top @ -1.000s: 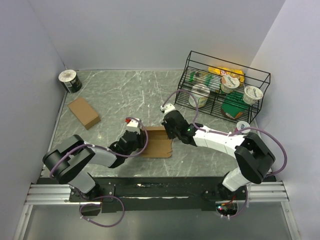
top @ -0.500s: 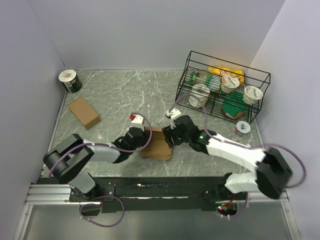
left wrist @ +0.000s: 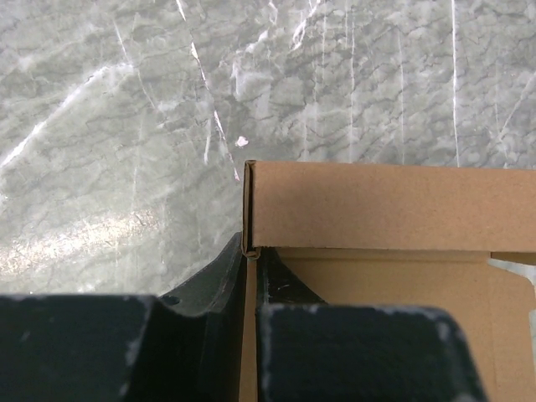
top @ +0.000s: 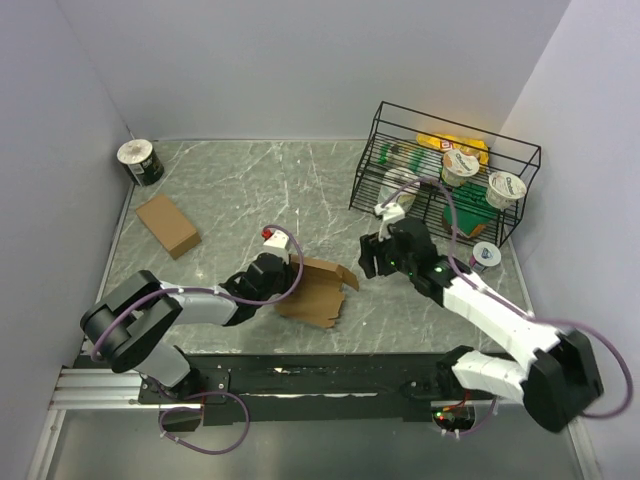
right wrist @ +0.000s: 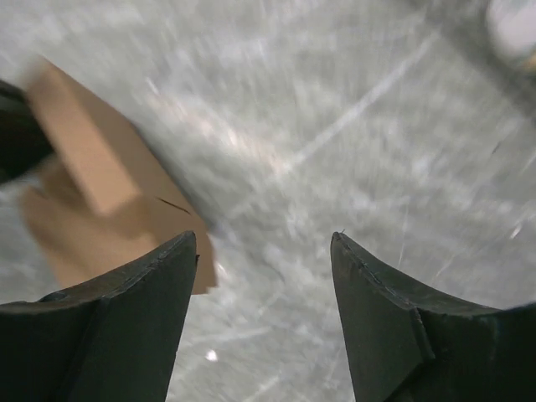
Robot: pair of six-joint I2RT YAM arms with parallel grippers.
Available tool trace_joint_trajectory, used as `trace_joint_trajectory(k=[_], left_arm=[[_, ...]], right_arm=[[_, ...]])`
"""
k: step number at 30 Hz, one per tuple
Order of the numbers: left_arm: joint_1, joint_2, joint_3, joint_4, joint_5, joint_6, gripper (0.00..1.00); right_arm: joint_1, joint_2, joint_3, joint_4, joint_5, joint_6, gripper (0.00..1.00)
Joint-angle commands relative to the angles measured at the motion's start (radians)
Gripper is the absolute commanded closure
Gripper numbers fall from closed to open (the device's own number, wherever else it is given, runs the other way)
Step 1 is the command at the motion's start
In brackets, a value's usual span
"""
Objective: Fold the paper box
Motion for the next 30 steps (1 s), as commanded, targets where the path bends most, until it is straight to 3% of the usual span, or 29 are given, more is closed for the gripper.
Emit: trace_joint_trajectory(k=[1,11,30], left_arm=[[0.010,-0.033,-0.001,0.001,0.040,0.008,0.96],[0.040,-0.027,0.023,-0.037,0.098,0.023,0.96],[0.074,-0.035,-0.018,0.007,0.164,0.051,0.96]], right_arm=[[-0.002,0.112,-0.003,-0.040,-0.024,-0.037,0.31],[0.016,0.129,0.006,0.003,-0.180,0.012,0.31],[0.057,0.200,-0.040,0.161,-0.239,-0.028,0.40]])
